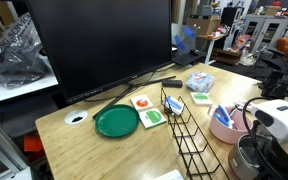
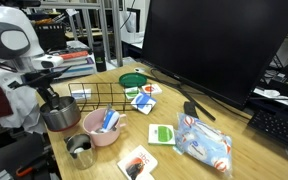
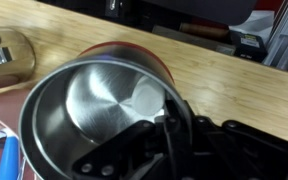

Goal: Move the silver bowl to the left side of the pink bowl

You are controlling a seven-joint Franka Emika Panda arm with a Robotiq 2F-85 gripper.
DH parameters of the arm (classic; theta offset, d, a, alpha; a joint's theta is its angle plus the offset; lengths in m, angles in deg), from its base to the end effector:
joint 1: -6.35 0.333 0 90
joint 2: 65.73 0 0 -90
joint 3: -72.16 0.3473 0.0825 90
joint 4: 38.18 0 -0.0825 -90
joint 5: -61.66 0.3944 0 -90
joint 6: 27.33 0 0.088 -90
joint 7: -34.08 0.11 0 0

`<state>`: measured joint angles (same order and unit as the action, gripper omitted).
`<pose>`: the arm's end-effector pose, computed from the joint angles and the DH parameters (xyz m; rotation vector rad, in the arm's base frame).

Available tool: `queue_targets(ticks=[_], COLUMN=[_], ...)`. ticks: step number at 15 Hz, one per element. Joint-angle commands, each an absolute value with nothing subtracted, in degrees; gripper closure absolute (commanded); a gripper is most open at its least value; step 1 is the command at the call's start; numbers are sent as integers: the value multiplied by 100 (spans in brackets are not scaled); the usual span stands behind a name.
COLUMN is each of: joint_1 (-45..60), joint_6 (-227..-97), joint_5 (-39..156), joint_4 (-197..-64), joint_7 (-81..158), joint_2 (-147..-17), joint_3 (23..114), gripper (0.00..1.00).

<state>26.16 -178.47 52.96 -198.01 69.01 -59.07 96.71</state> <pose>0.2698 0.2623 0.2556 2.9858 0.4448 0.0568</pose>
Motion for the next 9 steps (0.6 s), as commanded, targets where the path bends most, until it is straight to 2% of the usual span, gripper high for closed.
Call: queue_targets(ticks=[1, 4, 5, 6, 8, 9], joint_1=[2471, 2446, 2440, 2429, 2426, 2422], joint_6=[-18405, -18801, -18874, -18868, -18893, -18897], joint_5=[5036, 4690, 4542, 4282, 3935, 3735], joint_4=[-19800, -19796, -19795, -19792, -19775, -19776], joint_7=[7267, 7579, 7693, 7870, 8156, 8303], joint_2=[-6314, -6672, -6761, -6797, -6779, -6790], joint_3=[9657, 9525, 9481, 9425, 9354, 9310], gripper=[98, 98, 92, 67, 64, 55])
